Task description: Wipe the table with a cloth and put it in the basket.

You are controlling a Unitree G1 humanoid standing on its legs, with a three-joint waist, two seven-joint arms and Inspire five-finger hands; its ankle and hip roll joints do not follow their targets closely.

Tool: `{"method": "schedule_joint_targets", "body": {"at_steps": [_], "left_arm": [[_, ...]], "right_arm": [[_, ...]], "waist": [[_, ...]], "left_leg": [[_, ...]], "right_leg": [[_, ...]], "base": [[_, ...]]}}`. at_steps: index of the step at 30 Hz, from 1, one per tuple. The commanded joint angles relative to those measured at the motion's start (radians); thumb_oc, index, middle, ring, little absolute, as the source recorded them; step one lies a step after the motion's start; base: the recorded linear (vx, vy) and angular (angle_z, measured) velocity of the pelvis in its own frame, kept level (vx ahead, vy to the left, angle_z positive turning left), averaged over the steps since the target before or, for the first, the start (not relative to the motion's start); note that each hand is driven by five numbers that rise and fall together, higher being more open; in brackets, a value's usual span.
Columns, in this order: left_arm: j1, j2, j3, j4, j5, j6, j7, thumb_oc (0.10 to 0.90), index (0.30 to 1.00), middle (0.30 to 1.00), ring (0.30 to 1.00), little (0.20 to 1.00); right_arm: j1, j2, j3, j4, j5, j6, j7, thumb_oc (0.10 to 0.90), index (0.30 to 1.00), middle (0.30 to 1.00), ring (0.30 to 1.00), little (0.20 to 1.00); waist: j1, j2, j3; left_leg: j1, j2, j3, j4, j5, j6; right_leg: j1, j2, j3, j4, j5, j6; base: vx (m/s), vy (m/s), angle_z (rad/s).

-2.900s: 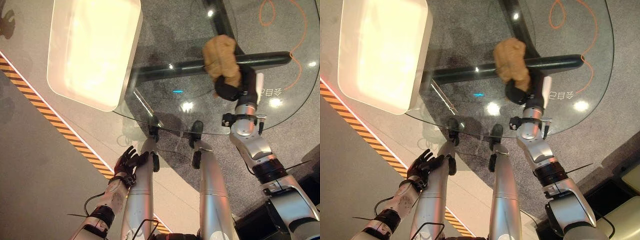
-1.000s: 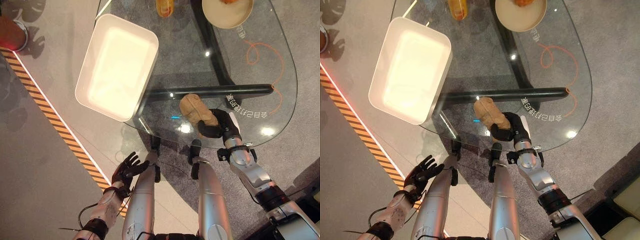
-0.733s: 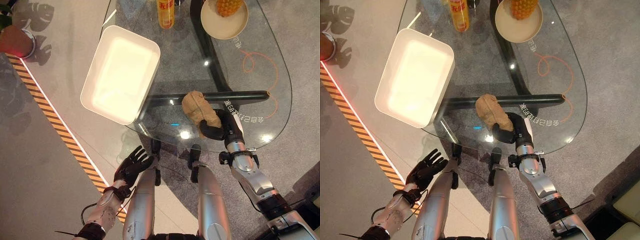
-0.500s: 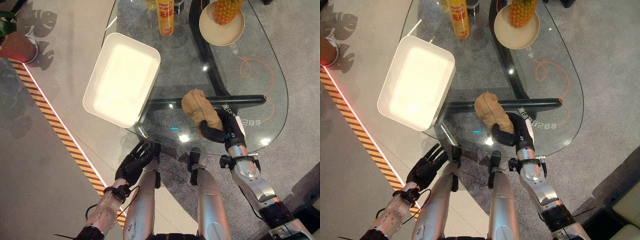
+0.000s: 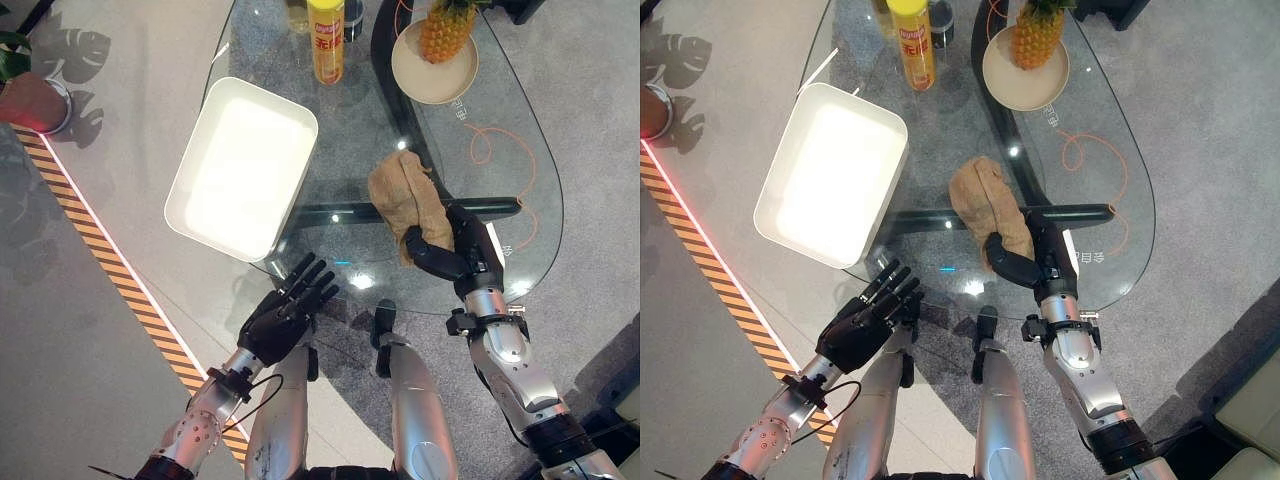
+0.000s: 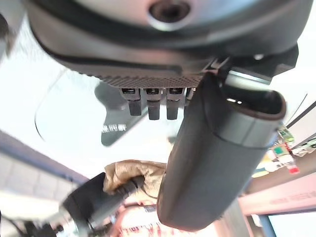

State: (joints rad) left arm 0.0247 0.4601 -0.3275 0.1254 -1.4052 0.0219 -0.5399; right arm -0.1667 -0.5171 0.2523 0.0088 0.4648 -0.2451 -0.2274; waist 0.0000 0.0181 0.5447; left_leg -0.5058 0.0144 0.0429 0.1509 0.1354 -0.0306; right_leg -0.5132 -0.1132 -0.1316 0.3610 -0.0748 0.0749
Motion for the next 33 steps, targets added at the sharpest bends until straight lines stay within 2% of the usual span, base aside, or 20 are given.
{"method": "schedule_joint_targets", "body": {"at_steps": [1, 3, 6, 9, 10, 12, 16, 18, 22, 26, 33], "left_arm": [[0.011, 0.026, 0.013, -0.152, -0.114, -0.005, -0.129, 0.800, 0.900, 0.900, 0.900, 0.900], [0.006, 0.027, 0.015, -0.159, -0.125, -0.005, -0.128, 0.800, 0.900, 0.900, 0.900, 0.900], [-0.039, 0.032, 0.026, -0.178, -0.168, -0.025, -0.096, 0.800, 0.900, 0.900, 0.900, 0.900], [-0.067, 0.034, 0.031, -0.174, -0.191, -0.023, -0.097, 0.800, 0.900, 0.900, 0.900, 0.900], [-0.093, 0.036, 0.038, -0.174, -0.215, 0.008, -0.113, 0.800, 0.900, 0.900, 0.900, 0.900], [-0.106, 0.040, 0.042, -0.181, -0.220, 0.027, -0.120, 0.800, 0.900, 0.900, 0.900, 0.900], [-0.134, 0.053, 0.033, -0.189, -0.186, 0.009, -0.087, 0.800, 0.900, 0.900, 0.900, 0.900], [-0.144, 0.054, 0.031, -0.187, -0.191, 0.011, -0.082, 0.800, 0.900, 0.900, 0.900, 0.900], [-0.165, 0.068, 0.017, -0.192, -0.114, 0.001, -0.045, 0.800, 0.900, 0.900, 0.900, 0.900], [-0.188, 0.071, -0.020, -0.208, -0.076, 0.004, -0.025, 0.800, 0.900, 0.900, 0.900, 0.900], [-0.195, 0.085, -0.056, -0.233, -0.045, -0.006, -0.061, 0.800, 0.900, 0.900, 0.900, 0.900]], "right_arm": [[-0.050, -0.037, -0.052, -0.225, 0.050, -0.176, 0.087, 0.100, 0.300, 0.300, 0.300, 0.200], [-0.051, -0.037, -0.048, -0.229, 0.056, -0.179, 0.107, 0.100, 0.300, 0.300, 0.300, 0.200], [-0.070, -0.049, -0.013, -0.285, 0.112, -0.166, 0.278, 0.100, 0.300, 0.300, 0.300, 0.200], [-0.090, -0.056, 0.004, -0.293, 0.103, -0.149, 0.309, 0.100, 0.300, 0.300, 0.300, 0.200], [-0.106, -0.066, 0.018, -0.295, 0.104, -0.139, 0.320, 0.100, 0.300, 0.300, 0.300, 0.200], [-0.110, -0.073, 0.028, -0.300, 0.116, -0.135, 0.341, 0.100, 0.300, 0.300, 0.300, 0.200], [-0.112, -0.079, 0.053, -0.334, 0.186, -0.125, 0.442, 0.100, 0.300, 0.300, 0.300, 0.200], [-0.118, -0.077, 0.065, -0.334, 0.186, -0.110, 0.454, 0.100, 0.300, 0.300, 0.300, 0.200], [-0.132, -0.084, 0.106, -0.334, 0.188, -0.088, 0.470, 0.100, 0.300, 0.300, 0.300, 0.200], [-0.152, -0.084, 0.141, -0.322, 0.144, -0.071, 0.440, 0.100, 0.300, 0.300, 0.300, 0.200], [-0.169, -0.096, 0.184, -0.308, 0.070, -0.036, 0.360, 0.100, 0.300, 0.300, 0.300, 0.200]], "waist": [[0.002, -0.042, -0.025], [0.002, -0.043, -0.025], [-0.001, -0.052, -0.025], [-0.002, -0.057, -0.025], [-0.003, -0.061, -0.025], [-0.005, -0.066, -0.025], [-0.011, -0.070, -0.025], [-0.011, -0.069, -0.025], [-0.013, -0.064, -0.025], [-0.015, -0.058, -0.025], [-0.016, -0.044, -0.025]], "left_leg": [[0.027, -0.041, 0.114, 0.139, -0.196, 0.045], [0.025, -0.040, 0.115, 0.139, -0.196, 0.045], [0.006, -0.041, 0.117, 0.143, -0.189, 0.042], [0.000, -0.040, 0.117, 0.147, -0.188, 0.040], [-0.005, -0.040, 0.116, 0.149, -0.187, 0.039], [-0.007, -0.039, 0.116, 0.150, -0.186, 0.037], [-0.015, -0.042, 0.114, 0.157, -0.185, 0.035], [-0.019, -0.043, 0.113, 0.162, -0.186, 0.035], [-0.034, -0.048, 0.110, 0.172, -0.183, 0.033], [-0.045, -0.052, 0.109, 0.175, -0.181, 0.034], [-0.060, -0.060, 0.108, 0.175, -0.175, 0.031]], "right_leg": [[0.029, 0.041, -0.060, -0.100, 0.082, 0.015], [0.026, 0.042, -0.059, -0.100, 0.082, 0.015], [0.011, 0.044, -0.056, -0.103, 0.090, 0.014], [0.006, 0.045, -0.057, -0.101, 0.092, 0.015], [0.002, 0.044, -0.056, -0.100, 0.093, 0.016], [0.001, 0.046, -0.054, -0.102, 0.094, 0.017], [-0.007, 0.047, -0.046, -0.099, 0.098, 0.019], [-0.011, 0.046, -0.044, -0.097, 0.099, 0.019], [-0.023, 0.044, -0.037, -0.095, 0.102, 0.018], [-0.035, 0.043, -0.031, -0.095, 0.104, 0.018], [-0.051, 0.040, -0.028, -0.094, 0.107, 0.016]], "base": [[0.00, 0.000, 0.00], [0.00, 0.000, 0.00], [0.00, 0.000, 0.00], [0.00, 0.000, 0.00], [0.00, 0.000, 0.00], [0.00, 0.000, 0.00], [0.00, 0.000, 0.00], [0.00, 0.000, 0.00], [0.01, 0.037, -0.01], [0.01, 0.017, 0.00], [0.01, 0.035, -0.02]]}}
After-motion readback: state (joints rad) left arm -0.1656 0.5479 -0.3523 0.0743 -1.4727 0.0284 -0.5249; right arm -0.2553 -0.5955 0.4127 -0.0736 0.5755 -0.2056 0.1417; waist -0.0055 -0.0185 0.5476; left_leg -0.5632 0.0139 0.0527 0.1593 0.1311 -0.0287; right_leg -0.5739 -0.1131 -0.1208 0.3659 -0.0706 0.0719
